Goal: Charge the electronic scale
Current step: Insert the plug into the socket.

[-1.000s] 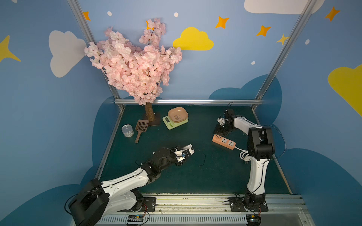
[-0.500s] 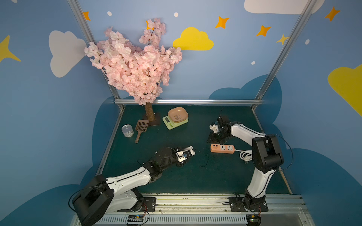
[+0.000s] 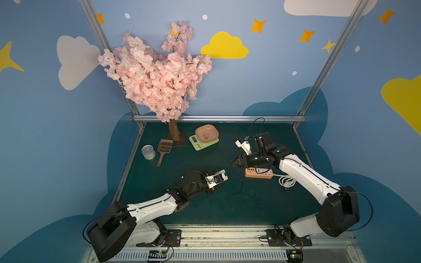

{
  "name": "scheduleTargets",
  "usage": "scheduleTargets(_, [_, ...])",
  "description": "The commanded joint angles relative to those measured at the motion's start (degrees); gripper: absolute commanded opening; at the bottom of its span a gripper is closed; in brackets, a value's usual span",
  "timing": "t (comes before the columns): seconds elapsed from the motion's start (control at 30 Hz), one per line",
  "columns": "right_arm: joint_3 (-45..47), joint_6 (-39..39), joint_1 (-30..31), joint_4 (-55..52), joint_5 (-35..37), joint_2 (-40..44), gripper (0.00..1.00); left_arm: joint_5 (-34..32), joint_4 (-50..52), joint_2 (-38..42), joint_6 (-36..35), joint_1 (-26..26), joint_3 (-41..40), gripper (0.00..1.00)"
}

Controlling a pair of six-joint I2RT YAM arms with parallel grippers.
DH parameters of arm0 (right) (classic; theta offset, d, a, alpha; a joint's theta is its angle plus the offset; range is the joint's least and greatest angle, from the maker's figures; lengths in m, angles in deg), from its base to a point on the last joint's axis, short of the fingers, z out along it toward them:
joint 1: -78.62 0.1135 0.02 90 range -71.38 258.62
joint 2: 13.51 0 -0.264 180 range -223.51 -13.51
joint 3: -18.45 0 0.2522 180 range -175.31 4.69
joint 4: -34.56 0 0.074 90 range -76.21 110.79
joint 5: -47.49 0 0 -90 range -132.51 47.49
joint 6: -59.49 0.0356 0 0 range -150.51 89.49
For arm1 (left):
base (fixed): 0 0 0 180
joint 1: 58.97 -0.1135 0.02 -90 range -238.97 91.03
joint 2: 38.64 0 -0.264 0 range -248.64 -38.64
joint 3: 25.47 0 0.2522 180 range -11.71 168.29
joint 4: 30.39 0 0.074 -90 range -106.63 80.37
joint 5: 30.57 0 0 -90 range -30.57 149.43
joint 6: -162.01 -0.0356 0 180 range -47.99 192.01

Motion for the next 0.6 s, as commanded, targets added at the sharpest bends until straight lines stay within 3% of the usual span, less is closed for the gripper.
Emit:
scheduleTargets(0.0, [1.6,-1.1,1.9,1.0,-2.9,3.6,0.63,0.6,-2.7,-0.2,1.6,0.1,1.1,0.33])
scheduleTargets(0.13, [3.5,-1.1,4.4,0.7,-0.1,6.7,0.69,0.0,-2.7,-0.3,2.3,0.2,1.3,0.33])
scheduleTargets(0.3, [5.1,0.3,8.7,0.5,9.9,6.7,0.73,0.4,-2.8,-0.2,2.8,0.1,1.8,0.33])
scheduleTargets(0.57, [4.5,3.4,11.3,2.1,12.3,3.7,0.74,1.3,-2.8,-0.8,3.5,0.2,2.5,0.33])
